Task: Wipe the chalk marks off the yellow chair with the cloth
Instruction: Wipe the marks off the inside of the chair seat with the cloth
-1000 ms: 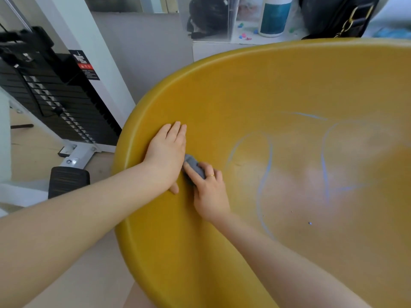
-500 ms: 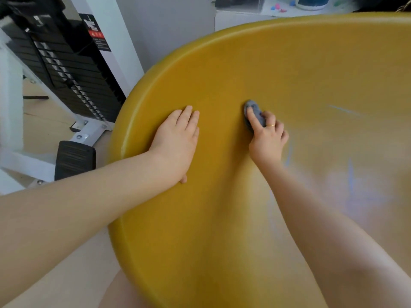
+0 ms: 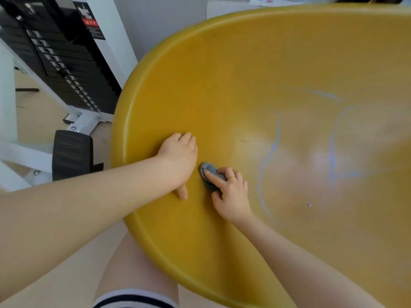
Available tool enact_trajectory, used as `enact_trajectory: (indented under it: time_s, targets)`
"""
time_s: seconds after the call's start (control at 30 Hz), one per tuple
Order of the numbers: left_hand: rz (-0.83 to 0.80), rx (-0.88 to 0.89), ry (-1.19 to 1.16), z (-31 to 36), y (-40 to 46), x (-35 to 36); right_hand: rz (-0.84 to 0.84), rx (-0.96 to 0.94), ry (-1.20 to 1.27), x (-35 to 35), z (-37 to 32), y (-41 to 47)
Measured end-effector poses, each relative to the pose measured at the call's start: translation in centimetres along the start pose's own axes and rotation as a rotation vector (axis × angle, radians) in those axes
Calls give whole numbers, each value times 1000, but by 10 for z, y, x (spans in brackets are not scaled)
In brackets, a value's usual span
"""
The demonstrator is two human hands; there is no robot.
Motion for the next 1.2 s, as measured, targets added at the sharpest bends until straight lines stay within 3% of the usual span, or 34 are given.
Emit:
enact_trajectory:
  time_s: [0.1,0.3,0.47,0.9,1.03,1.2]
  targets:
    - [19,-36,6,3,2,5,27,-2,-62,1,7,4]
    - [55,-60,-19,11,9,14,71,283,-165,-30,62,73]
    - [50,-53,-40,15,11,15,93,438,-48,-60,92,115]
    - [7,86,-50,28,5,18,-132,103,-11,6,-12,-42]
    - [6,96,-57,30,3,19,-127,281,108,8,-13,-32]
    - [-22,146,-16,38,1,23,-80,521,-27,3,21,10]
Point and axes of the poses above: each hand's wrist, its own y-axis towards the middle knuckle, its own x-axis out of the palm, z = x × y, the point moved 6 cm from there along y, towards the middle knuckle, and after that the axes turned 7 degrees about -x, right-handed, at the moved point
